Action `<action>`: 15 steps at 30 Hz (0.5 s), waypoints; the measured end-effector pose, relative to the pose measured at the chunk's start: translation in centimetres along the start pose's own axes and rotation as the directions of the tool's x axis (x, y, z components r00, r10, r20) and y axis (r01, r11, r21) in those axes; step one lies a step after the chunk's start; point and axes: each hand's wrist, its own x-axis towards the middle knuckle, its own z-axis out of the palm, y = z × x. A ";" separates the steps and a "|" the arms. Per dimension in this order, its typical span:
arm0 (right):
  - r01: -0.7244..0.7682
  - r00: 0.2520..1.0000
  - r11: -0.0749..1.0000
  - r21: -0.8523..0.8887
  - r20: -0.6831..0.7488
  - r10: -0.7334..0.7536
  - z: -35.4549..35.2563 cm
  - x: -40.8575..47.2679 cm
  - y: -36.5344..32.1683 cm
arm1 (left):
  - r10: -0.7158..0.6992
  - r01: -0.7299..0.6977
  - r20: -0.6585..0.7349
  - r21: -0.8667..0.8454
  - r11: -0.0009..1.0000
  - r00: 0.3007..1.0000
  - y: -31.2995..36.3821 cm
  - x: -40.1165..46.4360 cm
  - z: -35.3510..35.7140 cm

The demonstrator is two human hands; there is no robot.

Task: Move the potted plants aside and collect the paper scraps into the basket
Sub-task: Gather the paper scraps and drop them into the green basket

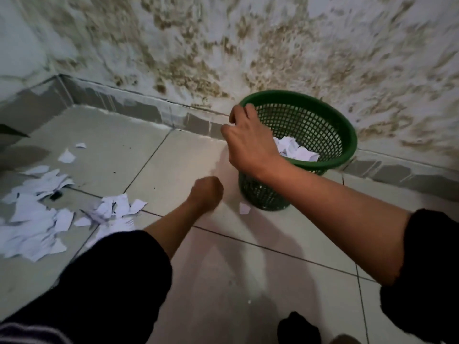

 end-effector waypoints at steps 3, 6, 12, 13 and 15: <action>0.062 0.998 0.997 -0.041 0.023 -0.061 -0.1 0.1 0.2 | 0.261 -0.326 0.261 0.248 0.912 0.929 0.3 -0.7 5.1; 0.052 0.999 0.999 0.001 0.011 -0.052 0.0 0.1 0.3 | 0.349 -0.409 0.217 0.398 0.821 0.912 1.1 -0.4 7.8; 0.015 1.000 0.996 0.088 -0.022 -0.013 0.2 0.2 0.8 | 0.460 -0.511 0.240 0.543 0.667 0.855 1.5 -0.6 6.8; 0.007 1.000 0.994 0.110 -0.025 -0.005 0.3 0.3 0.8 | 0.446 -0.510 0.257 0.544 0.666 0.857 1.7 -0.9 7.0; -0.025 0.999 0.986 0.168 -0.022 0.029 0.3 0.4 0.8 | 0.470 -0.494 0.193 0.537 0.684 0.861 1.8 -1.4 7.2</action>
